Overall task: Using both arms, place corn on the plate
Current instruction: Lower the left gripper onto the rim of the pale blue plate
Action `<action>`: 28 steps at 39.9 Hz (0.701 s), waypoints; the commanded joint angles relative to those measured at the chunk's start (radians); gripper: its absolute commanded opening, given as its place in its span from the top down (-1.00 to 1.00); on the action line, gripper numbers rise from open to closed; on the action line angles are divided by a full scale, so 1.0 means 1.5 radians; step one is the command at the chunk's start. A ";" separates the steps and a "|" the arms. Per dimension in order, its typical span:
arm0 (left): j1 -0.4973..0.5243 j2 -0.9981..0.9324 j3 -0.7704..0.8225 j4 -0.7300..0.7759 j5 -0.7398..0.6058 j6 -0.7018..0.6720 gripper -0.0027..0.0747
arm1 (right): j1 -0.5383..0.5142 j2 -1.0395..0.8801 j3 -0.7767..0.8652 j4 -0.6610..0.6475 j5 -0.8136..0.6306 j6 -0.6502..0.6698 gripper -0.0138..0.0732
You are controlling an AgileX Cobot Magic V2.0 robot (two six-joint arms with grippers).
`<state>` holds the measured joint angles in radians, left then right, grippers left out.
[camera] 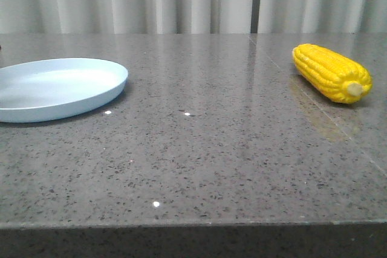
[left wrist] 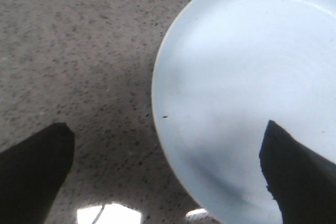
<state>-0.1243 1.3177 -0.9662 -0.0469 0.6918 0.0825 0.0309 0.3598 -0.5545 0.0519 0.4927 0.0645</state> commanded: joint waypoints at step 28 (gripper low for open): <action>-0.012 0.135 -0.076 -0.029 0.009 -0.003 0.97 | -0.005 0.010 -0.023 0.000 -0.049 -0.005 -0.70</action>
<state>-0.1357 1.5395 -1.0564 -0.0564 0.7222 0.0825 0.0309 0.3598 -0.5545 0.0519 0.4927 0.0645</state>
